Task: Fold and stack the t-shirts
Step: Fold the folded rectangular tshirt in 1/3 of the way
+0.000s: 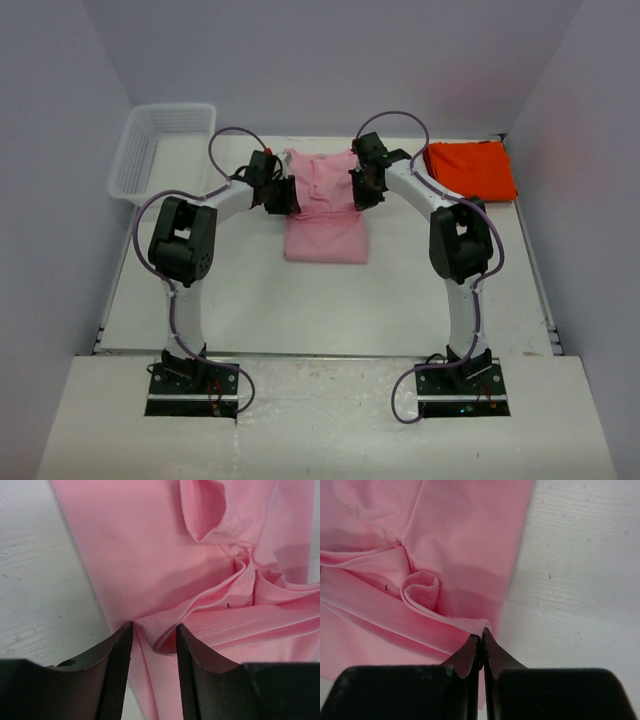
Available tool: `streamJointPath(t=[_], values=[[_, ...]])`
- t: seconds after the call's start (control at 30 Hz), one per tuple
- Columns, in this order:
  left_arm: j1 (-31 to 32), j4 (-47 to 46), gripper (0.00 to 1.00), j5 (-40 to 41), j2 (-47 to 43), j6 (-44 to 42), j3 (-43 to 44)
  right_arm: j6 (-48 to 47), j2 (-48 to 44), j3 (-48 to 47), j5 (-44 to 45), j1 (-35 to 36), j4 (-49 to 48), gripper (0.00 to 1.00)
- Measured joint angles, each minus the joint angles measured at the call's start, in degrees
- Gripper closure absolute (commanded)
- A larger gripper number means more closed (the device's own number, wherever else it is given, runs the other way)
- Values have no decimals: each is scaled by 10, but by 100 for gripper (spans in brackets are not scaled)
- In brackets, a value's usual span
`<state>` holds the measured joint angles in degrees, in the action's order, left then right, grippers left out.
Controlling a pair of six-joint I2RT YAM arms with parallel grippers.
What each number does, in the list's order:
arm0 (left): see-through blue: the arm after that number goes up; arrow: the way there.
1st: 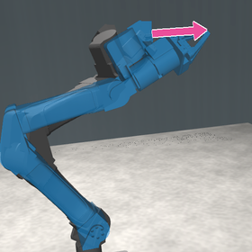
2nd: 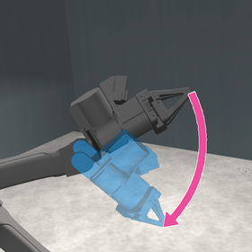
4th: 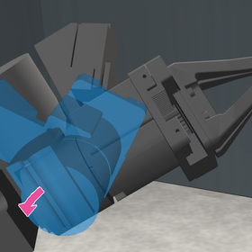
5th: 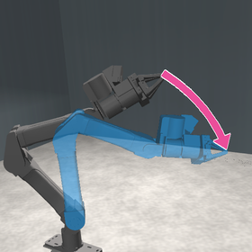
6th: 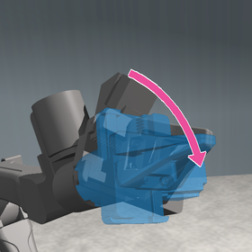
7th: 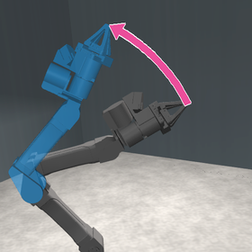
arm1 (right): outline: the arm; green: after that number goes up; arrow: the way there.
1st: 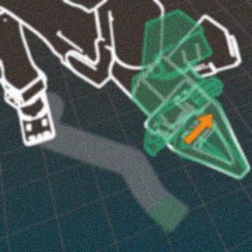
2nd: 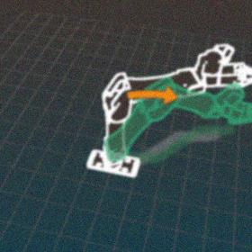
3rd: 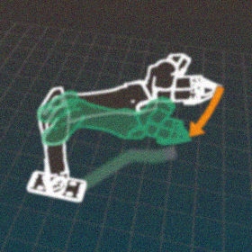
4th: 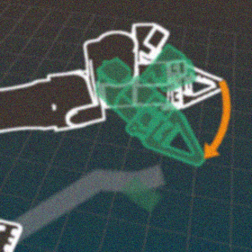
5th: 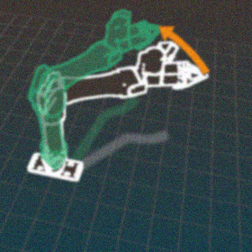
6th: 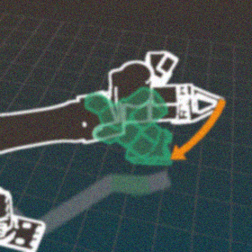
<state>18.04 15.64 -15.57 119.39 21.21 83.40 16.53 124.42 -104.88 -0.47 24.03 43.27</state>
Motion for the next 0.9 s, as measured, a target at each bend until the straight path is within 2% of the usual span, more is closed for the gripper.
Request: streamJointPath(t=[0.1, 0.2, 0.3, 0.33, 0.57, 0.77, 0.9], values=[[0, 6, 60, 4, 8, 0, 4, 0, 0, 0, 0, 0, 0, 100], [0, 12, 72, 8, 13, 0, 8, 0, 1, 0, 0, 0, 0, 100], [0, 15, 95, 10, 16, -5, 13, 1, 1, 0, 0, -1, 0, 100], [0, 17, 100, 10, 16, -8, 14, 1, 2, 0, 0, -1, 0, 100], [0, 17, 100, 17, 4, -8, 3, 1, 1, 0, 2, -1, 0, 100], [7, 23, 100, 39, -108, -3, -68, 2, -1, 13, 6, -1, -7, 100], [17, 21, 100, 46, -182, 8, -83, 4, -9, 35, 5, 0, -7, 100]])
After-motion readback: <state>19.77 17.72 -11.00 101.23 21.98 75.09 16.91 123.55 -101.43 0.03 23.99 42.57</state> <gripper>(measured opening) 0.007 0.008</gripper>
